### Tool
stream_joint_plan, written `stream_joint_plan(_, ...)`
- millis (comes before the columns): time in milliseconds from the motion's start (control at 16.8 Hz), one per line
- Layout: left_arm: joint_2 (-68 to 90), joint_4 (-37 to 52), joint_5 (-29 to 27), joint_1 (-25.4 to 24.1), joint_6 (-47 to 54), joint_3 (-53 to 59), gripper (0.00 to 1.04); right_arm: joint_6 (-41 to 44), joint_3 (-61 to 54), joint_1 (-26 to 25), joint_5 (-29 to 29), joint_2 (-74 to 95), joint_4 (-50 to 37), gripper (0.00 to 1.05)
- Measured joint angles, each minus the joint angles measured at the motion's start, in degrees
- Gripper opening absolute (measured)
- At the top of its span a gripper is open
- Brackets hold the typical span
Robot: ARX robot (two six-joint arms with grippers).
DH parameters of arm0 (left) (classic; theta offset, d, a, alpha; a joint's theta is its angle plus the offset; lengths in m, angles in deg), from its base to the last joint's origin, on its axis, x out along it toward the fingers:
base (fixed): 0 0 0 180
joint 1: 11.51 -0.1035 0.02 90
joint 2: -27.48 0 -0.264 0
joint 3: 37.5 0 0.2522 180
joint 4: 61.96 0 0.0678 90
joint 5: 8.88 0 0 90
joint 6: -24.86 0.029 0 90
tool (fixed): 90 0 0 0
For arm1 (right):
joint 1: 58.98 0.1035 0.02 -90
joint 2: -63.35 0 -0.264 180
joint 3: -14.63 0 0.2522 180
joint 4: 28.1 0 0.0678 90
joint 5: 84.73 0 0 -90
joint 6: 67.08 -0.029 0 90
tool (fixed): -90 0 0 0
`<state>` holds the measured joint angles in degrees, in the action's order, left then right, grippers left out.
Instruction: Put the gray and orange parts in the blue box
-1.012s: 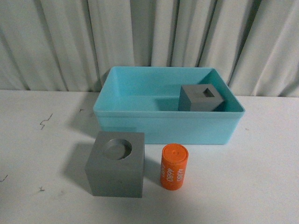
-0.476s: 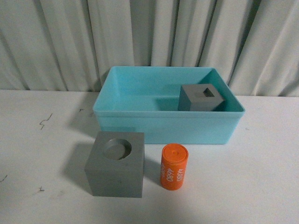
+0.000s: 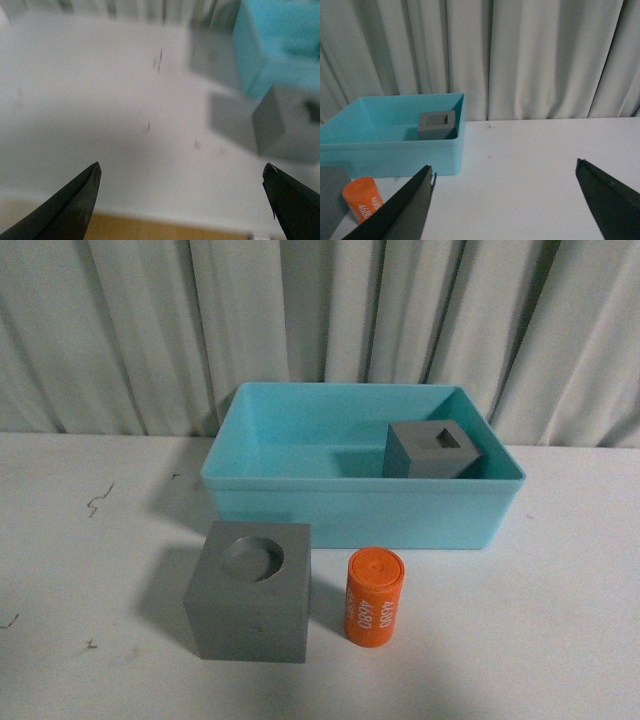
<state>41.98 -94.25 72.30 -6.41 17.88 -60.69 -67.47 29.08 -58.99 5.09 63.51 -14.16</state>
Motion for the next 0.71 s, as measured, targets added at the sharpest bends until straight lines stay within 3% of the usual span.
stream_joint_plan(60, 12.61, -0.90, -3.58, 4.02, -4.07, -5.40, 0.98, 0.04, 0.00, 0.00, 0.11, -0.02, -0.07, 0.96)
stream_joint_plan(119, 21.94, 4.22, -5.99, 8.15, -6.62, -8.90, 0.98, 0.02, 0.00, 0.00, 0.07, -0.02, 0.00, 1.00)
stream_joint_plan(298, 45.16, 17.84, -8.59, 18.40, -8.63, -17.73, 0.98, 0.04, 0.00, 0.00, 0.07, -0.02, 0.00, 0.98)
stream_joint_plan(476, 60.46, 22.47, -8.79, 21.97, -9.73, -21.90, 0.98, 0.04, 0.00, 0.00, 0.07, -0.02, 0.00, 0.98)
stream_joint_plan(714, 72.96, 27.43, -8.72, 22.49, -9.49, -27.63, 0.98, 0.04, 0.00, 0.00, 0.07, -0.02, 0.00, 0.98)
